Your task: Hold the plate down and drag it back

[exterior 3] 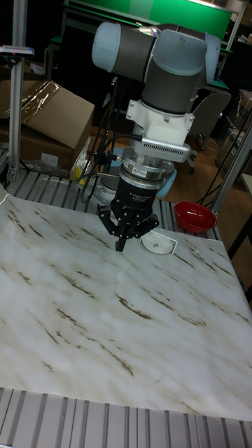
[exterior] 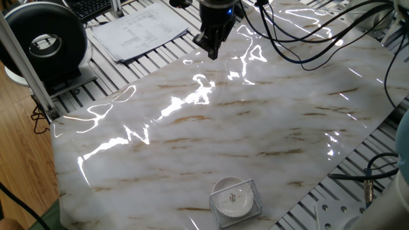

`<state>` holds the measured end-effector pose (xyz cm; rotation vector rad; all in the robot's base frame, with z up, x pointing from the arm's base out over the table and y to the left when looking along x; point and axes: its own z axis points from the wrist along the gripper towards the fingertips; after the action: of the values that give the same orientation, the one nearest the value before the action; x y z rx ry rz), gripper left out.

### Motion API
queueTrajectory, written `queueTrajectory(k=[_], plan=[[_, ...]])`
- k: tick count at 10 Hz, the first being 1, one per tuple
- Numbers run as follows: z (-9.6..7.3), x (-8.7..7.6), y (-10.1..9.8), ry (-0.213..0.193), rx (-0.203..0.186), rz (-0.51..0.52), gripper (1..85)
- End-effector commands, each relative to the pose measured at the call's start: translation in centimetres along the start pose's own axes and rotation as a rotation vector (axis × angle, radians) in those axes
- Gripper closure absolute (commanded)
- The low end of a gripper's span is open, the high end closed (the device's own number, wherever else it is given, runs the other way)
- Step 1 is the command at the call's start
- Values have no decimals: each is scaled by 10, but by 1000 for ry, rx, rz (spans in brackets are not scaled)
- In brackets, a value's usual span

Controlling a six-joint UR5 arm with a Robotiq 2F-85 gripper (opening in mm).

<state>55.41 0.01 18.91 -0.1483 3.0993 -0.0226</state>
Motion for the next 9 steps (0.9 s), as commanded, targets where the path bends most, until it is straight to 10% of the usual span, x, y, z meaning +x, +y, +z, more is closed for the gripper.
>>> queueTrajectory(k=[1, 9], plan=[[-2, -1, 4, -1, -15, 7, 840], [2, 4, 19, 9, -83, 72, 840]])
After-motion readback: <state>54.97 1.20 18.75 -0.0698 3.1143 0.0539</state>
